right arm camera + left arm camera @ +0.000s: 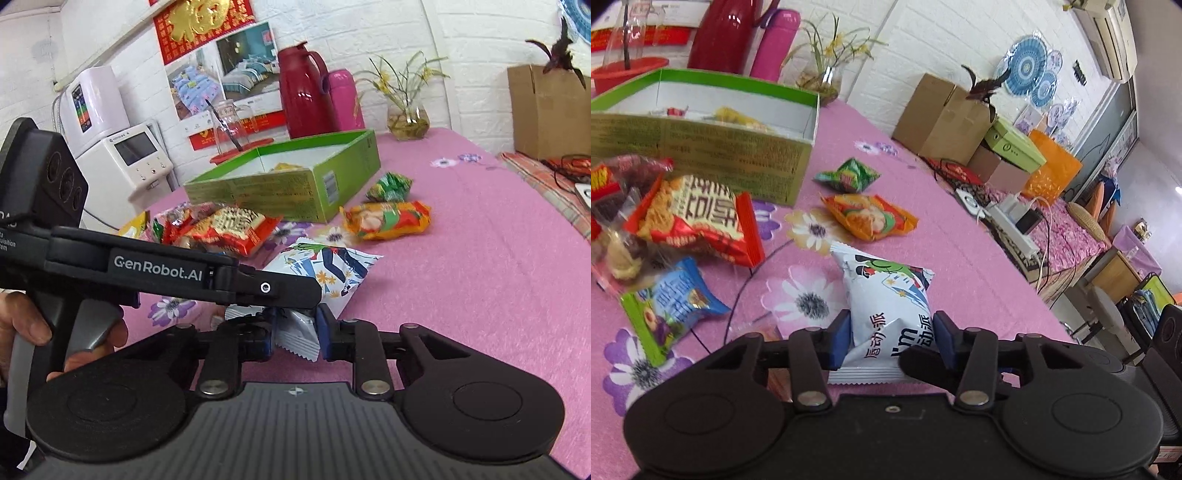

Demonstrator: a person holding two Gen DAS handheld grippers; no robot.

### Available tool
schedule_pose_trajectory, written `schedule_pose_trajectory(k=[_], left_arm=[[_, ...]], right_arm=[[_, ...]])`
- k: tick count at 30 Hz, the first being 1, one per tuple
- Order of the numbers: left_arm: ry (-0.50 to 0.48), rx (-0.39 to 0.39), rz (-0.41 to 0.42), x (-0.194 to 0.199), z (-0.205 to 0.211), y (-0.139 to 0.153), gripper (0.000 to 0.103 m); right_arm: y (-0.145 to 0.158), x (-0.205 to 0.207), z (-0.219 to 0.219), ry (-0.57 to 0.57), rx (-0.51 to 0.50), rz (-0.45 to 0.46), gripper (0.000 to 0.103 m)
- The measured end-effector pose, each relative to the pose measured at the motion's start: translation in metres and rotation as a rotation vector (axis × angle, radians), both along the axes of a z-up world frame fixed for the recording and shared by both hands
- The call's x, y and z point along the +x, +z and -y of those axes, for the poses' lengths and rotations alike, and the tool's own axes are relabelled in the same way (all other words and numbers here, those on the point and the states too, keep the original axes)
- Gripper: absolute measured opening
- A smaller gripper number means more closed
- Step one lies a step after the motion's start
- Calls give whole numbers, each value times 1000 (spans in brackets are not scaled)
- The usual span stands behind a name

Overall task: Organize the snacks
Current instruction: 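Carry the white bag into the box and open the right gripper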

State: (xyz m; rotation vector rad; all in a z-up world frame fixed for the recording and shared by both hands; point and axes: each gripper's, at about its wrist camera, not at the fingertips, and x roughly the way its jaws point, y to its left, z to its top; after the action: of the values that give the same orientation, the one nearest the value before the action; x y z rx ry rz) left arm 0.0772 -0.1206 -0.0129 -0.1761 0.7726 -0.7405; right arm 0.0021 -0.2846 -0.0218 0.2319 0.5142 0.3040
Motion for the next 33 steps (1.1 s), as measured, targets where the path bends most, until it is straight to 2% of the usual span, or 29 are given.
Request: schedule_pose_trajectory(k=[9, 16, 21, 33], left_arm=[[55, -31, 128, 17, -20, 54, 34], [119, -55, 187, 66, -26, 77, 34], [135, -91, 157, 114, -30, 73, 34], [127, -84, 62, 208, -19, 39, 35]], right_arm=[[46, 33, -20, 49, -63, 144, 40], [68, 94, -24, 77, -84, 205, 40], [67, 136, -22, 81, -101, 201, 40], [37, 217, -12, 72, -104, 115, 40]])
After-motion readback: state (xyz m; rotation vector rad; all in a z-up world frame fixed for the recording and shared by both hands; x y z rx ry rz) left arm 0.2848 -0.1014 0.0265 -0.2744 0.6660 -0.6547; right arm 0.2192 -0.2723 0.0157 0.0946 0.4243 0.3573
